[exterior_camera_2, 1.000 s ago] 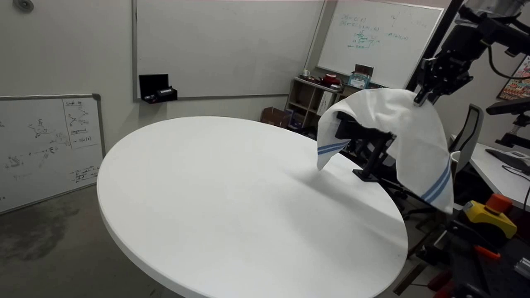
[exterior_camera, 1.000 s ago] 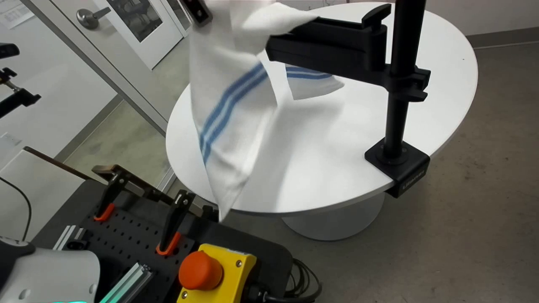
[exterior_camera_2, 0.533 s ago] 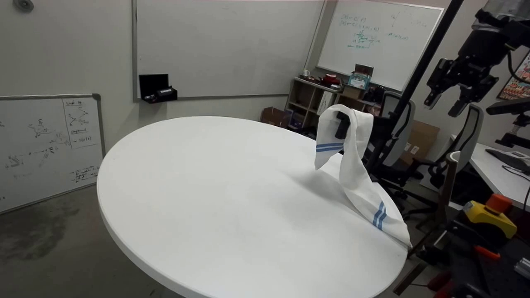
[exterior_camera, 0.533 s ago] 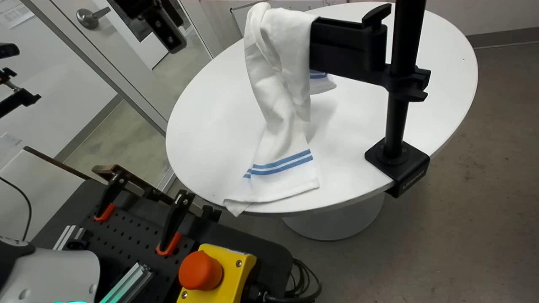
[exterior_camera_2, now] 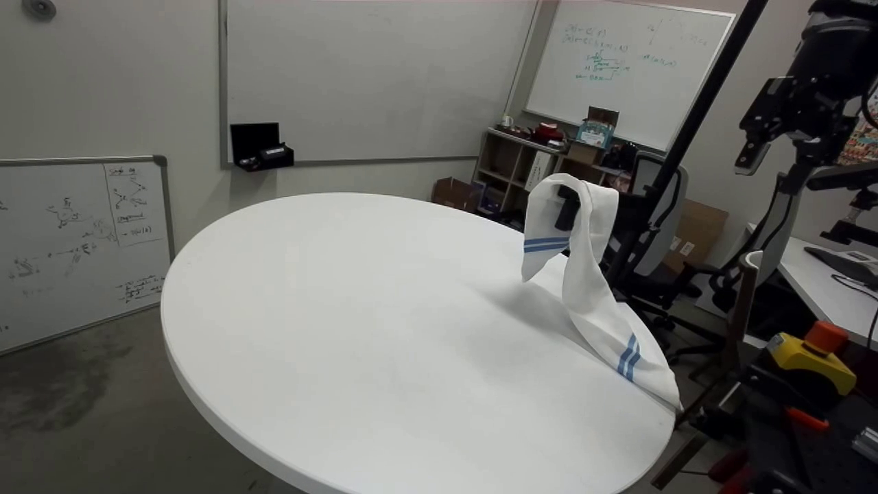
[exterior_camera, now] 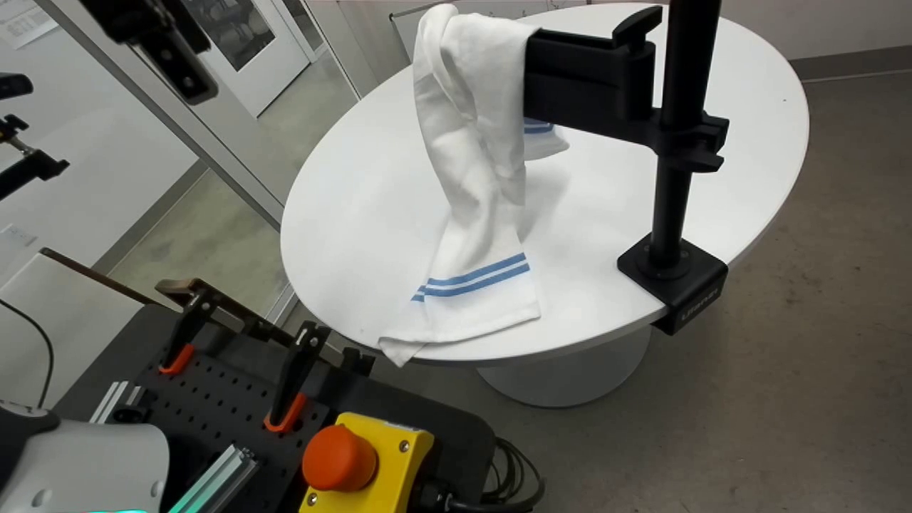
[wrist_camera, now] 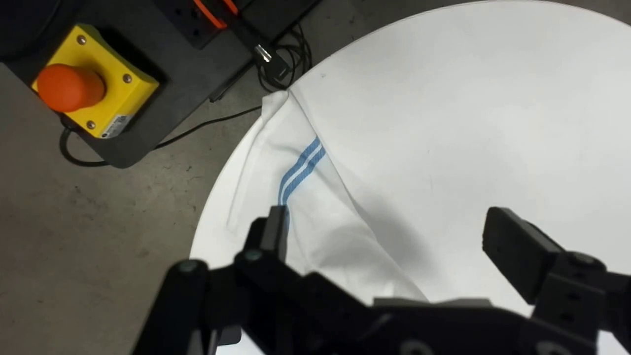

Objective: Hang the cloth on the stand

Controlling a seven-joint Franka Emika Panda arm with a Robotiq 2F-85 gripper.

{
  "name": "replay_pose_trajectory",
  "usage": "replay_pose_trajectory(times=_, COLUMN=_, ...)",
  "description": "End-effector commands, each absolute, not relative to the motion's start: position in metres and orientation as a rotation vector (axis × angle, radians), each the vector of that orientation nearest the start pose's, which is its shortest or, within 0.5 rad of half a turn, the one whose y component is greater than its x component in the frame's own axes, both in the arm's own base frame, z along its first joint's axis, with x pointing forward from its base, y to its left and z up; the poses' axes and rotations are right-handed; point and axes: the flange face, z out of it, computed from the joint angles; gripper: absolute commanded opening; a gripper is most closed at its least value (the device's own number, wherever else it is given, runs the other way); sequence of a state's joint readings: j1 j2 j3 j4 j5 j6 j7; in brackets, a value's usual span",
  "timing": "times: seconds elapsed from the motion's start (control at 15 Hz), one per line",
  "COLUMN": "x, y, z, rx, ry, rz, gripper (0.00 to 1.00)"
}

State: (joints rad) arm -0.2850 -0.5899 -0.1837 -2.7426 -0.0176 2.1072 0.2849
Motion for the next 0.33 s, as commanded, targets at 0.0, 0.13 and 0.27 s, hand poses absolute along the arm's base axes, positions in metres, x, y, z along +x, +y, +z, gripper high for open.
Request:
replay_pose_trajectory(times=0.0, x=0.3073, y=-0.1505, z=0.3867, rx=-2.86, ry=1.057, rz=0.072, gripper=1.0)
replay_pose_trajectory(times=0.13, x=0.3071, y=-0.1505, z=0.3867, rx=-2.861, ry=1.052, rz=0.073, gripper=1.0)
replay_pose_trajectory(times=0.27, x=0.3071, y=-0.1505, z=0.3866, rx=-2.861, ry=1.051, rz=0.073, gripper=1.0)
